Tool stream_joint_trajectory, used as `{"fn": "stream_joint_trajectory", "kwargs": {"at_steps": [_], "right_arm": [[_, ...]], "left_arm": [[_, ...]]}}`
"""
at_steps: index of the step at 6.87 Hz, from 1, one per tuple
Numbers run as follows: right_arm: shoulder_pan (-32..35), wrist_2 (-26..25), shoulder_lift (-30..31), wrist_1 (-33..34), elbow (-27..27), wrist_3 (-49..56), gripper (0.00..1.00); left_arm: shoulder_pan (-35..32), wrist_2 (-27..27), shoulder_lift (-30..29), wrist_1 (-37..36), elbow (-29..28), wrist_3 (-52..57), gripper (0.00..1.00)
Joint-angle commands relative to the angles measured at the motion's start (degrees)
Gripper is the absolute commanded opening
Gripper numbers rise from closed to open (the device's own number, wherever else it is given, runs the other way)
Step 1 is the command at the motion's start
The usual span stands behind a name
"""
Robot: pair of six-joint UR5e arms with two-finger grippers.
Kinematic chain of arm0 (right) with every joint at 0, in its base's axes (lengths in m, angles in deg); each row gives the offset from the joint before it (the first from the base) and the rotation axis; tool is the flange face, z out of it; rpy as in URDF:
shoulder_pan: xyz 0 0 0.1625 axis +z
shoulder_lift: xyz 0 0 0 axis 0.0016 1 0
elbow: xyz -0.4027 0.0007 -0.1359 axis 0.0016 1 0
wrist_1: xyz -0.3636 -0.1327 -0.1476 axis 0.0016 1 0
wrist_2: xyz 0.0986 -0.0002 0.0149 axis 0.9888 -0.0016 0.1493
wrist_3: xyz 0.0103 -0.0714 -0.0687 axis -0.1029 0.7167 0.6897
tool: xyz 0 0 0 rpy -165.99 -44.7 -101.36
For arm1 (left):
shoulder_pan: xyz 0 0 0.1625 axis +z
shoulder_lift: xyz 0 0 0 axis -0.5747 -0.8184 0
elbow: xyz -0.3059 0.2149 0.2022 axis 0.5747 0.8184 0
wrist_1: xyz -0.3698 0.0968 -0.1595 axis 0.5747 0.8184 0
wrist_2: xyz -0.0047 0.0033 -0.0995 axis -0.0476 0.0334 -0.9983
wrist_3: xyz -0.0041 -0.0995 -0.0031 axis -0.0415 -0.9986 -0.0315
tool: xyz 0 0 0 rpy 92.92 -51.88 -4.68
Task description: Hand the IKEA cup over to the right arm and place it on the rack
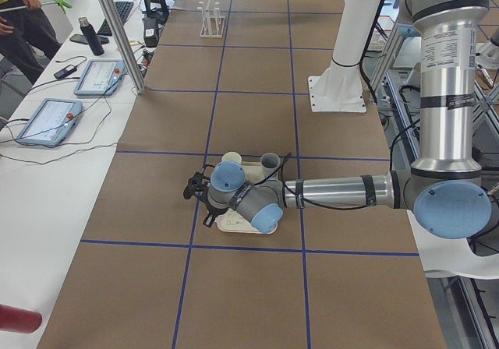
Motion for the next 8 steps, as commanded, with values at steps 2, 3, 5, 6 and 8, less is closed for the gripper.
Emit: {"fn": "stream_joint_trajectory", "kwargs": {"at_steps": [2, 3, 5, 6, 8], "right_arm": [[-0.23, 1.77, -0.07, -3.43, -0.44, -1.19, 1.00], [-0.93, 1.86, -0.15, -8.59, -0.36, -7.38, 1.00], [-8.54, 1.52, -4.25, -18.44, -0.18, -30.33, 1.00], [-12.50, 1.43, -7.33, -21.45, -0.27, -40.39, 1.00], [-18.83, 0.47, -15.40, -24.81, -0.09, -57.11, 1.00]], "left_arm": [[-3.99, -0.35, 0.77, -1.26, 11.18, -12.92, 0.00], [-3.72, -1.31, 0.24, -0.74, 14.43, -19.71, 0.00], [0.74, -5.80, -0.99, 5.11, 19.98, -36.75, 0.00], [5.12, -5.20, -1.78, 12.99, 20.00, -46.23, 0.00], [14.86, 1.71, -11.23, 18.06, 20.09, -66.80, 0.00]]}}
